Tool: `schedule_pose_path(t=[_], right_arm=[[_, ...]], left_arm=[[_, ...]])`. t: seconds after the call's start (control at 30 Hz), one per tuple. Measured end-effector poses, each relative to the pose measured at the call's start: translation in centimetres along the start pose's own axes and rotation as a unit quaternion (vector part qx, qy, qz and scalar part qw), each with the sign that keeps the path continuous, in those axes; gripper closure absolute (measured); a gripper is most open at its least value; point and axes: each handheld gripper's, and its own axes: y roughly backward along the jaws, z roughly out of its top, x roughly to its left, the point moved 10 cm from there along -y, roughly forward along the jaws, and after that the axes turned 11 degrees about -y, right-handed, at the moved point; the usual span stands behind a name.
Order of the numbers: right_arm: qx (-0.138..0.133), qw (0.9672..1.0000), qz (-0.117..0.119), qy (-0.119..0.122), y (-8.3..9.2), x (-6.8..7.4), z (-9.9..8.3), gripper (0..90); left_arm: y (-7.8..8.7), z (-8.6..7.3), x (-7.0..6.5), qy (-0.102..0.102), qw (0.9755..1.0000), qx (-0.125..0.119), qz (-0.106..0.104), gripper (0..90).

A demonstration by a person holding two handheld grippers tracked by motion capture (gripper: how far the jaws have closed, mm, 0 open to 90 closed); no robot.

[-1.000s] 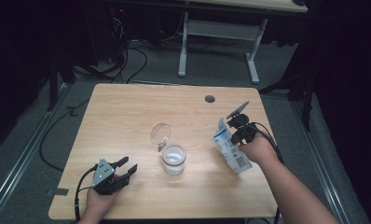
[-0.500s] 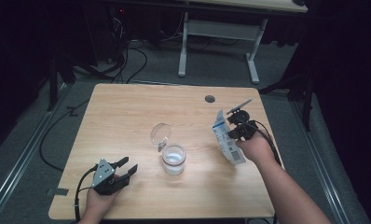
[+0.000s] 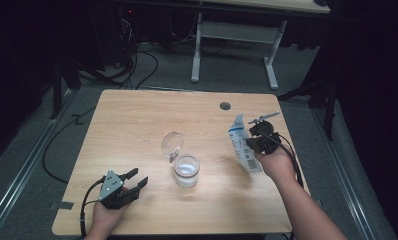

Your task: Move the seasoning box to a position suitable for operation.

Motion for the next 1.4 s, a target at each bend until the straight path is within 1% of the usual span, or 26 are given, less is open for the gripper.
schedule_pose_path(t=[0.1,0.23,0.3,0.4,0.5,0.53,0.6,0.7,0.87,1.03,1.13,1.2,1.33,1.4], right_arm=[[-0.016,0.9998,0.006,-0.006,0.2,0.0,-0.1,90.0],[-0.026,0.9996,0.007,-0.007,0.3,0.1,-0.5,90.0],[-0.04,0.999,0.014,-0.013,0.4,0.1,-0.6,90.0],[-0.053,0.9984,0.015,-0.014,0.5,0.0,-0.8,90.0],[-0.071,0.9967,0.027,-0.028,0.8,0.0,-0.9,90.0],[-0.072,0.9965,0.028,-0.032,0.7,-0.1,-1.0,90.0],[-0.074,0.9965,0.027,-0.03,0.6,-0.2,-1.3,90.0],[-0.088,0.995,0.031,-0.035,0.7,-0.1,-1.5,90.0],[-0.097,0.9945,0.027,-0.027,0.4,0.0,-2.1,90.0],[-0.107,0.9934,0.029,-0.03,0.1,-0.1,-2.4,90.0],[-0.118,0.9917,0.035,-0.036,0.1,-0.1,-2.5,90.0],[-0.126,0.9908,0.036,-0.034,0.1,-0.1,-2.5,90.0],[-0.138,0.9888,0.039,-0.041,0.1,-0.2,-2.6,90.0],[-0.145,0.9877,0.041,-0.041,0.2,-0.2,-2.7,90.0]], left_arm=[[0.0,0.0,0.0,0.0,1.0,0.0,0.0,49.4],[0.0,0.0,0.0,0.002,1.0,0.0,0.001,49.3],[0.0,0.0,0.0,0.002,1.0,0.0,0.001,49.3],[0.0,0.0,0.0,0.002,1.0,0.0,0.001,49.2],[0.0,0.0,0.0,0.002,1.0,0.001,0.001,49.2],[0.0,0.0,0.0,0.001,1.0,0.001,0.001,49.2],[0.0,0.0,0.0,0.001,1.0,0.001,0.0,49.1],[0.0,-0.1,0.0,0.002,1.0,0.002,0.0,48.9],[0.0,-0.1,0.0,0.001,1.0,0.002,0.0,48.5],[0.0,-0.1,0.0,0.002,1.0,0.003,-0.001,48.3],[-0.1,-0.1,-0.1,0.002,1.0,0.003,-0.002,48.2],[-0.1,-0.1,-0.1,0.002,1.0,0.003,-0.003,48.1],[-0.1,-0.1,-0.1,0.002,1.0,0.003,-0.004,48.0],[-0.1,-0.1,-0.1,0.002,1.0,0.003,-0.005,48.0]])
